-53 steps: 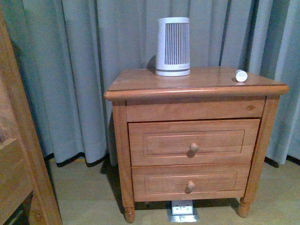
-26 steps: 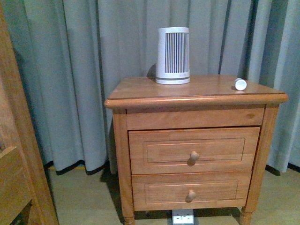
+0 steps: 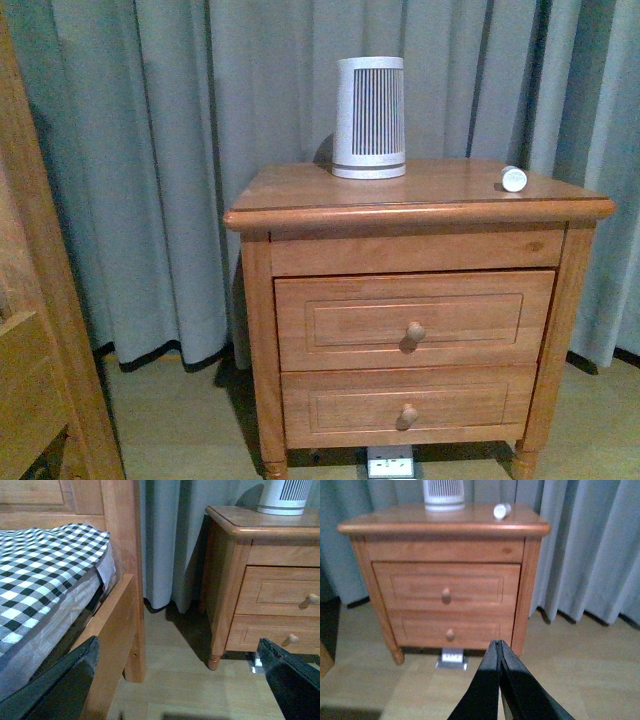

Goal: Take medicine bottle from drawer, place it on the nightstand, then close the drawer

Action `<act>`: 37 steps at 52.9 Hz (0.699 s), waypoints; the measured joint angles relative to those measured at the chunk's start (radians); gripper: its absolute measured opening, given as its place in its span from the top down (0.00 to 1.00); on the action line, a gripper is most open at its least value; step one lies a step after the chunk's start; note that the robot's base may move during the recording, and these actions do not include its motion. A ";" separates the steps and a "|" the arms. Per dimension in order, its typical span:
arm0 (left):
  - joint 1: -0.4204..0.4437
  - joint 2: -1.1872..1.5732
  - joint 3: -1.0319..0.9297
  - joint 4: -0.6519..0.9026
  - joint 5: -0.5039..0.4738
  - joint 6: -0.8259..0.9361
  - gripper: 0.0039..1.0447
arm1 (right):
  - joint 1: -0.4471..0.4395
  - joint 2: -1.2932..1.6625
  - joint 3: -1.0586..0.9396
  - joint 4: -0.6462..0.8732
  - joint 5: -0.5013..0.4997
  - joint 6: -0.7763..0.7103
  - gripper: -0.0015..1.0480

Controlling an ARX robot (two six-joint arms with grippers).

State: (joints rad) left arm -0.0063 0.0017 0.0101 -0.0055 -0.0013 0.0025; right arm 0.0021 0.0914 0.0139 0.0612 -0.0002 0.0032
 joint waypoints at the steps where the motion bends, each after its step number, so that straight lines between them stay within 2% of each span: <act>1: 0.000 0.000 0.000 0.000 0.000 0.000 0.06 | 0.000 -0.027 0.000 -0.029 0.000 0.000 0.97; 23: 0.000 0.000 0.000 0.000 0.001 0.000 0.06 | 0.000 -0.084 0.000 -0.059 0.000 -0.001 0.96; 30: 0.000 0.000 0.000 0.000 0.001 0.000 0.06 | 0.000 -0.085 0.000 -0.059 0.000 -0.001 0.75; 33: 0.000 0.000 0.000 0.000 0.001 0.000 0.06 | 0.000 -0.085 0.000 -0.059 0.000 -0.001 0.60; 37: 0.000 0.000 0.000 0.000 0.001 0.000 0.06 | 0.000 -0.085 0.000 -0.059 0.000 -0.001 0.49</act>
State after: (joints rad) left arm -0.0063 0.0017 0.0101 -0.0055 -0.0006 0.0025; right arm 0.0021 0.0067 0.0139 0.0025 -0.0006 0.0025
